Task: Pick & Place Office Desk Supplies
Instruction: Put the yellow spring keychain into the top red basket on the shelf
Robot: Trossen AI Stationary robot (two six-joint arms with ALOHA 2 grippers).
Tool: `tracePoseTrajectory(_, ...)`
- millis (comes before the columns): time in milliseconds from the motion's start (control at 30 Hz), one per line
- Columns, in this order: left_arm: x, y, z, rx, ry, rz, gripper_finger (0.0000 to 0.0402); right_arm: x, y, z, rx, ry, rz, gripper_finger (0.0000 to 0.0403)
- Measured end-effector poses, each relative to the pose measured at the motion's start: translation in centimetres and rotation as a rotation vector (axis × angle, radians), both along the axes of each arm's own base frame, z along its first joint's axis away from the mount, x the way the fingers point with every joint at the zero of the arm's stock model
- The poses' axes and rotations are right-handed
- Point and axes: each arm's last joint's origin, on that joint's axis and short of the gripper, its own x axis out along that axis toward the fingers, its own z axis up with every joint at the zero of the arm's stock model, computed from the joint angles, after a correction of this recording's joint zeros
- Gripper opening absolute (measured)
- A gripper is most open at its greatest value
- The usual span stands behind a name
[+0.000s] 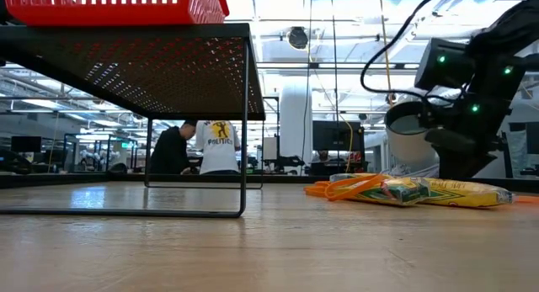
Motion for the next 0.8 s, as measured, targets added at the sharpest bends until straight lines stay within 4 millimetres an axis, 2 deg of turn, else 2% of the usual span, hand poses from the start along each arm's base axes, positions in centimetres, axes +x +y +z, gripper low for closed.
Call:
tracePoseTrajectory(233, 0.00, 0.00, 0.00, 0.000, 0.000, 0.000, 0.0310, 0.29, -0.12, -0.62, 0.018, 0.056, 0.034, 0.0190)
tracePoseTrajectory(667, 0.00, 0.00, 0.00, 0.000, 0.000, 0.000, 0.0310, 0.30, -0.10, -0.80, 0.017, 0.076, 0.077, 0.0039)
tracePoseTrajectory(800, 0.00, 0.00, 0.00, 0.000, 0.000, 0.000, 0.0310, 0.48, -0.15, -0.74, 0.002, 0.063, 0.102, 0.0011)
